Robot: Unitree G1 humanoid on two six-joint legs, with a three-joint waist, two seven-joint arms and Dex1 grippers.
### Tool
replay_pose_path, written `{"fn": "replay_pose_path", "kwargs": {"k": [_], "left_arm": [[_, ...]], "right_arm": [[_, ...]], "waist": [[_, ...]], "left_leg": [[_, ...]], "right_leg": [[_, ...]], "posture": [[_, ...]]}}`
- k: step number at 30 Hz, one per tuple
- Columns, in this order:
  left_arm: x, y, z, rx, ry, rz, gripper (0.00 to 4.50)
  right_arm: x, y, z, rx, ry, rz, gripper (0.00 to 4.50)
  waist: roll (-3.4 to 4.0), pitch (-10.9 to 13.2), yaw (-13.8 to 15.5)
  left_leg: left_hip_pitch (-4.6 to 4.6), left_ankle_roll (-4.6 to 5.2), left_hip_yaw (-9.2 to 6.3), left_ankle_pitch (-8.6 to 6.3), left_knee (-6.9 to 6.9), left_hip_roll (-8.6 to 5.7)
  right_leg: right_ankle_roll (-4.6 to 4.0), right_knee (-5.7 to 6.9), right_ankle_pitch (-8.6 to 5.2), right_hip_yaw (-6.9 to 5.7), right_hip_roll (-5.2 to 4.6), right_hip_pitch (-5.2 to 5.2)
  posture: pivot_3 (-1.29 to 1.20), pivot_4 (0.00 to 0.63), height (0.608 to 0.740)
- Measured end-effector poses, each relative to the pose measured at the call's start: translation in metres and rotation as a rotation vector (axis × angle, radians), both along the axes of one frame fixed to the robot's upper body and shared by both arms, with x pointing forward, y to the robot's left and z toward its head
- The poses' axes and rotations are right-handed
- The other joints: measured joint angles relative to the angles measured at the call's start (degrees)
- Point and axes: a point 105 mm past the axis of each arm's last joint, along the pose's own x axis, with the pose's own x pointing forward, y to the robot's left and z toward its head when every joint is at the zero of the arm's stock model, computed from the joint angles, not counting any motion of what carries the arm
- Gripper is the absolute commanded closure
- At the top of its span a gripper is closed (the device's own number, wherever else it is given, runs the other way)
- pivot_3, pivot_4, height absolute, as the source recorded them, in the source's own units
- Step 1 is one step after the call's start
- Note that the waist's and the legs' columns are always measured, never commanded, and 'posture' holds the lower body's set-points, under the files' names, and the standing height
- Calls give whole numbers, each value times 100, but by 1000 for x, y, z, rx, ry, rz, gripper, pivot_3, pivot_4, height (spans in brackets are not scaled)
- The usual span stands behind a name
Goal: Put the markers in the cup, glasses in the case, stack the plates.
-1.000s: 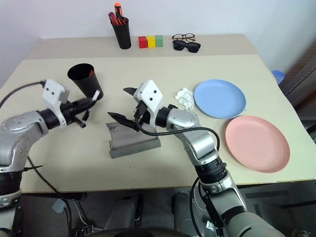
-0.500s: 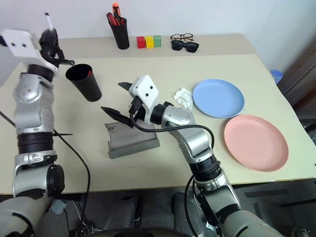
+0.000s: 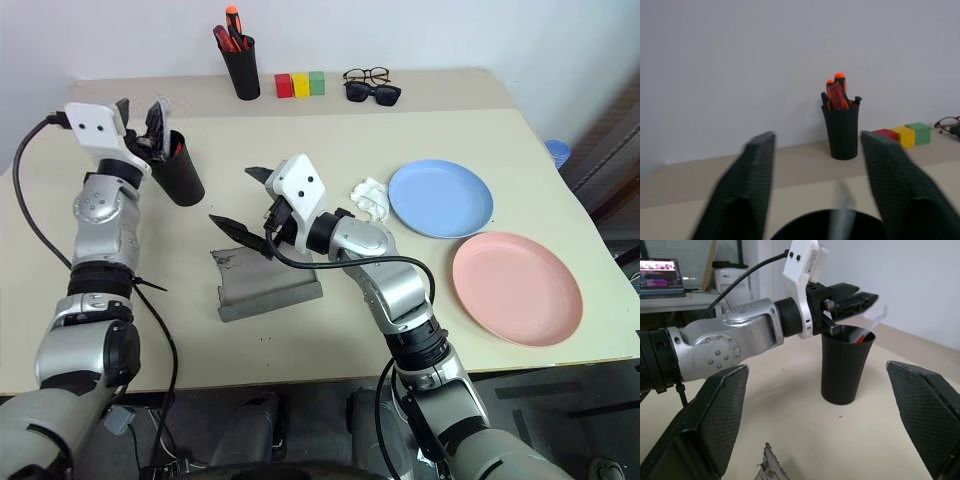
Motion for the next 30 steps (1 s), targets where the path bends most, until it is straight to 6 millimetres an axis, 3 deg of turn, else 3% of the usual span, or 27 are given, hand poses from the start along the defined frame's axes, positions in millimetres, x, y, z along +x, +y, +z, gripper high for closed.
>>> {"fn": "replay_pose_path", "kwargs": {"k": [5, 8, 11, 12, 15, 17, 21, 25, 28, 30], "left_arm": [[-8, -2, 9, -48, -45, -49, 1423], [-22, -13, 23, -44, -69, -170, 1423], [-48, -42, 21, 38, 35, -418, 473], [-59, -55, 13, 87, 111, -517, 20], [-95, -93, -29, 229, 403, -775, 20], [-116, -110, -54, 308, 562, -896, 20], [-149, -131, -87, 420, 782, -1082, 20], [-161, -132, -111, 507, 931, -1125, 20], [-162, -123, -129, 606, 1021, -1094, 851], [-162, -120, -137, 622, 1060, -1095, 1850]], "right_arm": [[2, -4, -2, -19, 1, -8, 0], [5, -13, -4, -55, -6, -26, 0], [4, -33, -6, -106, -21, -41, 0], [5, -45, -9, -134, -18, -58, 0], [6, -82, -24, -236, 30, -98, 0], [4, -95, -29, -279, 48, -103, 0], [6, -115, -29, -319, 50, -148, 0], [7, -117, -28, -317, 47, -160, 0], [7, -118, -29, -312, 49, -168, 0], [4, -115, -29, -305, 45, -165, 0]], "waist": [[0, 0, 0], [0, 0, -4], [0, 0, -10], [2, 0, -6], [3, 1, 6], [3, 1, -2], [5, 2, -7], [5, 2, -5], [6, 2, 7], [5, 3, 22]], "left_leg": [[-1, 0, -1, 0, 0, 0], [-1, 0, -1, 0, 0, 1], [-1, 1, -3, 0, -1, 4], [0, 2, -5, -1, -1, 4], [7, 5, -6, -3, -1, 4], [11, 5, -7, -3, 0, 6], [24, 5, -6, -3, -2, 12], [25, 5, -5, -3, -3, 14], [23, 5, -4, -3, -3, 13], [19, 5, -4, -3, -1, 13]], "right_leg": [[0, 0, 0, 0, -1, 0], [0, 1, 0, 1, -2, 0], [0, 0, 0, 2, -3, 4], [0, -3, 0, 3, -5, 10], [-1, -8, -2, 1, -4, 22], [-1, -8, -2, 1, 4, 25], [-6, -7, -4, 2, 16, 34], [-8, -9, -6, 2, 18, 36], [-8, -11, -6, 2, 17, 36], [-8, -12, -6, 1, 16, 36]], "posture": [[0, 150, 740], [0, 150, 740], [0, 150, 740], [0, 150, 740], [0, 150, 740], [0, 150, 740], [0, 150, 740], [0, 150, 740], [0, 150, 740], [0, 150, 740]]}}
